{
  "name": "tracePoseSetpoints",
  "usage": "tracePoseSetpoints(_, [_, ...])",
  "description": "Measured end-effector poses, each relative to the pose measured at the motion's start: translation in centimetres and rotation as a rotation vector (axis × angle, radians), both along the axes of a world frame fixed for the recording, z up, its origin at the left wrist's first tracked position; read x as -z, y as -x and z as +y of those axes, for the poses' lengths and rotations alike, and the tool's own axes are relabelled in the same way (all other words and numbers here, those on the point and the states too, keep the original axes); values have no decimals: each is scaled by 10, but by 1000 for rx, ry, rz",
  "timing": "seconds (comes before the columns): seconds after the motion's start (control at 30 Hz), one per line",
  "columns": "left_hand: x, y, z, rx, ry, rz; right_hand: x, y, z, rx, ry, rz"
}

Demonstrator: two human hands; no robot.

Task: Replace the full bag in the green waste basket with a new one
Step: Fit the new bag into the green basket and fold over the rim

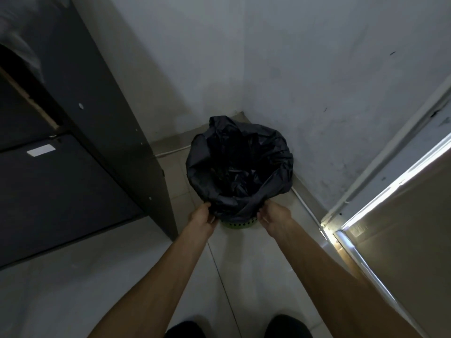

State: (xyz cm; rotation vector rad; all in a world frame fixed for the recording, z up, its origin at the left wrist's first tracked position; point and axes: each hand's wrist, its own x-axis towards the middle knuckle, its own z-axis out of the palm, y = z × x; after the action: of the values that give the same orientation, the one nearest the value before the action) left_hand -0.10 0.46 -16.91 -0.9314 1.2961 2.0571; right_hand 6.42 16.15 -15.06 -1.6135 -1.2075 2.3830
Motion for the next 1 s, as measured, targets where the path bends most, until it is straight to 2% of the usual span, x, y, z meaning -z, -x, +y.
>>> tracePoseSetpoints(0.07, [-5, 2, -1, -48, -46, -39, 1, 4, 2, 21, 74, 41])
tracePoseSetpoints(0.17, [-9, 9, -8, -216, -308, -125, -1, 8, 9, 169, 245, 116])
tracePoseSetpoints(0.3, [-15, 11, -4, -247, -443, -121, 11, 12, 18, 215, 411, 179])
tracePoseSetpoints(0.37, [-20, 9, 5, -223, -416, -104, 16, 16, 19, 175, 395, 215])
tracePoseSetpoints(0.43, [-27, 7, 13, -184, -292, -44, 8, 14, 13, 136, 271, 204])
tracePoseSetpoints(0.57, [-33, 3, 24, -258, 161, 80, 7, 13, 14, 149, -110, -29])
tracePoseSetpoints(0.63, [-26, 3, 22, -243, 255, 125, 4, 11, 12, 184, -181, -18])
tracePoseSetpoints(0.77, [-23, 7, 18, -210, 156, 124, -7, 14, 9, 177, -87, 5])
tracePoseSetpoints(0.83, [-24, 14, 14, -204, 25, 110, -11, 15, 12, 174, -17, 70])
tracePoseSetpoints(0.93, [-17, 22, 9, -144, -218, 17, -6, 20, 23, 188, 183, 190])
tracePoseSetpoints(1.0, [-12, 25, 7, -136, -242, -17, -4, 22, 26, 211, 305, 246])
